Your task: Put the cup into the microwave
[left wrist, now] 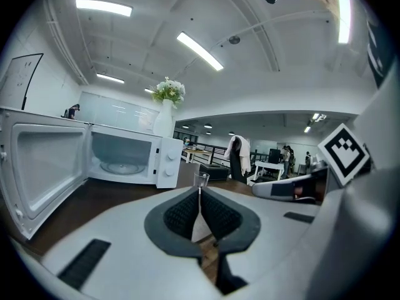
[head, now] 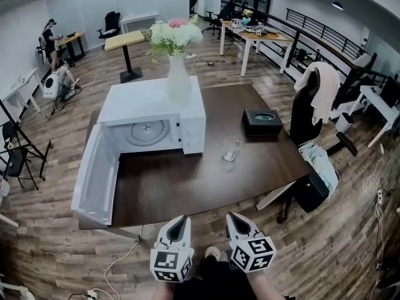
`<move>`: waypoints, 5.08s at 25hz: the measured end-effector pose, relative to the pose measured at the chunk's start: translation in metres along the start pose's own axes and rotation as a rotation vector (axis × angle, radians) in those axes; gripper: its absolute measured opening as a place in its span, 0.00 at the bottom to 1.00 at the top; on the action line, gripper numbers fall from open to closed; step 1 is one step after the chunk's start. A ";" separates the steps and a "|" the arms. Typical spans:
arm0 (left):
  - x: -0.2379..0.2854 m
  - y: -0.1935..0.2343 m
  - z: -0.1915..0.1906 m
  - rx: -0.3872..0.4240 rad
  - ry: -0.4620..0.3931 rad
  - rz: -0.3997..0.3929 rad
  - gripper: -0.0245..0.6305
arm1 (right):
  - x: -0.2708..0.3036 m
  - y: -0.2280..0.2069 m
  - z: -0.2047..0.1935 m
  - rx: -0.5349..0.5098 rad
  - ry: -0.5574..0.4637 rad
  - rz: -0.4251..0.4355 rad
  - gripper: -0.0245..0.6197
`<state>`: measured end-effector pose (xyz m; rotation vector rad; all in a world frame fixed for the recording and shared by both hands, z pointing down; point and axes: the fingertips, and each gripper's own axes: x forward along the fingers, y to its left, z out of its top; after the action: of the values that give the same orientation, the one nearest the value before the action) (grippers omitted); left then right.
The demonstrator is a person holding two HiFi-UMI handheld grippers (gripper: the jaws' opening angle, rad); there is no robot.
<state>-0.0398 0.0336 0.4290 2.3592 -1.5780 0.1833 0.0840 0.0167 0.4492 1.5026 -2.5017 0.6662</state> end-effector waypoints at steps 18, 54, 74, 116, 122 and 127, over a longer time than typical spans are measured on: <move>0.072 0.023 0.009 -0.009 0.001 0.125 0.63 | 0.068 -0.043 0.027 -0.005 0.038 0.083 0.03; 0.178 -0.022 0.006 0.053 0.065 -0.102 0.63 | 0.063 -0.148 0.031 0.115 0.012 -0.128 0.03; 0.316 -0.022 -0.010 0.097 0.140 -0.252 0.69 | 0.121 -0.224 0.039 0.169 0.089 -0.271 0.03; 0.465 -0.035 -0.018 0.273 -0.018 -0.285 0.74 | 0.154 -0.306 -0.005 0.242 0.278 -0.410 0.03; 0.469 -0.034 -0.016 0.284 -0.040 -0.269 0.69 | 0.156 -0.309 -0.008 0.238 0.289 -0.413 0.03; 0.469 -0.034 -0.016 0.291 -0.022 -0.284 0.69 | 0.162 -0.307 -0.004 0.235 0.279 -0.401 0.03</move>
<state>0.1751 -0.3622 0.5639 2.7846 -1.2769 0.3449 0.2708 -0.2343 0.5995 1.7744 -1.8954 1.0358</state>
